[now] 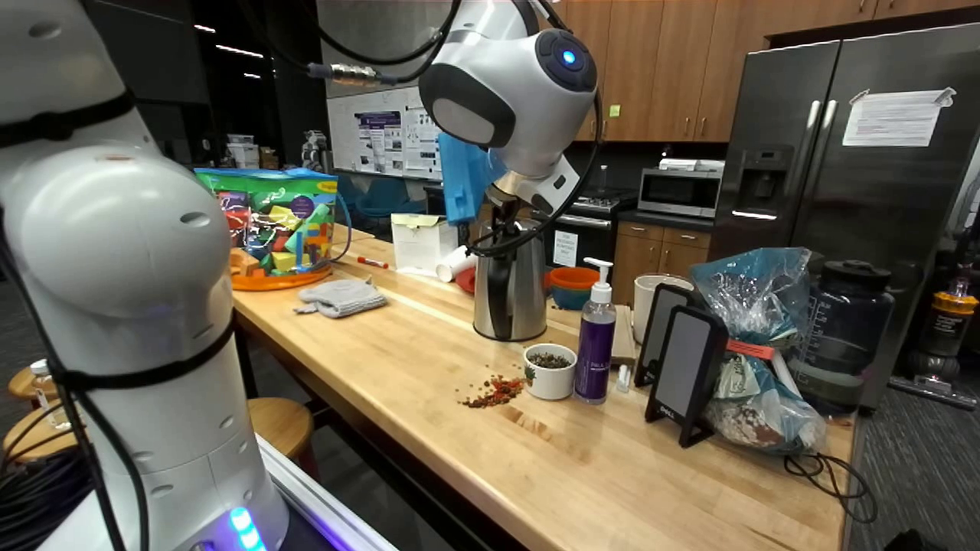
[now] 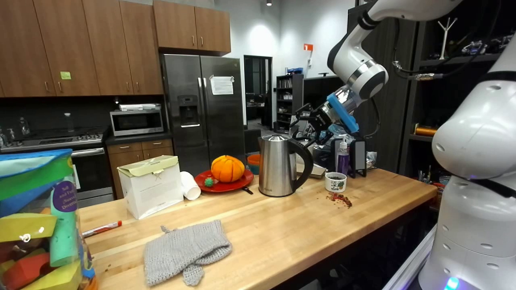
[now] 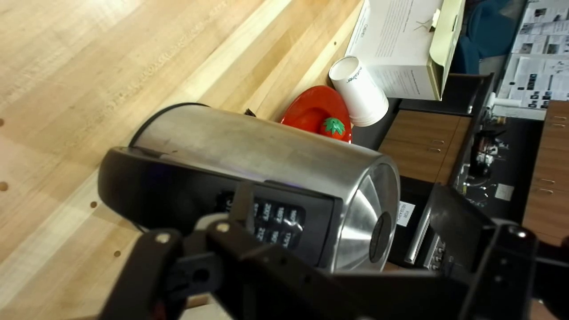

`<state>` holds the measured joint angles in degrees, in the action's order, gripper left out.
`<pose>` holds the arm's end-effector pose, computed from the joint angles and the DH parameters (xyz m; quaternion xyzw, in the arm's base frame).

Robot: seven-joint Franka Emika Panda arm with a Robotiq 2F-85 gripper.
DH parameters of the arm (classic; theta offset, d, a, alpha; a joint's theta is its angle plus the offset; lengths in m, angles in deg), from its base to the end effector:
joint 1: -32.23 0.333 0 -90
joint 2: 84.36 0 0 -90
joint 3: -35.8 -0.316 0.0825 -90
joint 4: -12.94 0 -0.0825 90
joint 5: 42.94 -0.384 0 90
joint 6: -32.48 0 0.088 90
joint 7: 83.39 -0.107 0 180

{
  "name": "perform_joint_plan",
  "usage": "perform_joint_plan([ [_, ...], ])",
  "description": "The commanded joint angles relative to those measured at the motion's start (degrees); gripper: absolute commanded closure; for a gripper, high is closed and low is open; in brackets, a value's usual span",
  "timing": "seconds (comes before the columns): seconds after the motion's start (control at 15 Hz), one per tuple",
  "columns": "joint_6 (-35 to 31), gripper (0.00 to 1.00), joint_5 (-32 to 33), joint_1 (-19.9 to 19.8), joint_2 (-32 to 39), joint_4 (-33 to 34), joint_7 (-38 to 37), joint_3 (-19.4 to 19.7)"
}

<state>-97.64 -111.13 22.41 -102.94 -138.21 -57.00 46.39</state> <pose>0.3933 -0.1190 0.3600 -0.8350 0.3237 -0.1462 0.4203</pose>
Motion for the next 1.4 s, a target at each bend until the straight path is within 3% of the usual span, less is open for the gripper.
perform_joint_plan([
  [0.0, 0.78, 0.00, 0.09, -0.10, -0.46, 0.23, -0.27, -0.04],
  [1.33, 3.79, 0.00, 0.38, 0.02, 2.96, 3.24, -2.74, 0.41],
])
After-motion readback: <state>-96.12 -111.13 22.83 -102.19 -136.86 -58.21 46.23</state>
